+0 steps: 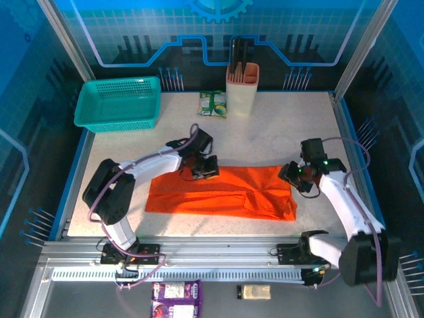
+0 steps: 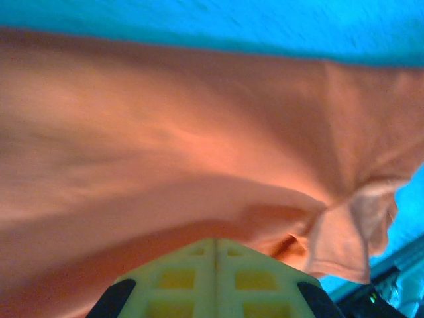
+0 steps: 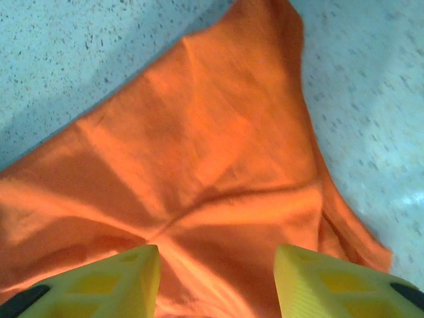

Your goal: Fold the inside-out t-shirt

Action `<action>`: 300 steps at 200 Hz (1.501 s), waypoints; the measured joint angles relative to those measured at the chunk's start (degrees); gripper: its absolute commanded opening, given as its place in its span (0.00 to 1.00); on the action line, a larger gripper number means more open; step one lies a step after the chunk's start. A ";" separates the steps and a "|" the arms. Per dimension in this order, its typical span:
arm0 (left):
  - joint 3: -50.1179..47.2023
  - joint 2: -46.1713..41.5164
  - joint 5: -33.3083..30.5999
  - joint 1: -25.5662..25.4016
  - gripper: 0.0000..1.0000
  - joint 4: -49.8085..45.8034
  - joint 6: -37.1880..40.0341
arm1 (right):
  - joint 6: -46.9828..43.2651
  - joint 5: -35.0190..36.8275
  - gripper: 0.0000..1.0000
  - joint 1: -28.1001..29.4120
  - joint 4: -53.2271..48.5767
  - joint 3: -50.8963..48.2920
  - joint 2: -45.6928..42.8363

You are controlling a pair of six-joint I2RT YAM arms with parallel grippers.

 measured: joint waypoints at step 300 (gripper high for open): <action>-15.19 -13.46 0.55 14.91 0.10 -4.22 6.88 | -19.98 4.24 0.39 -5.64 -0.52 9.44 22.47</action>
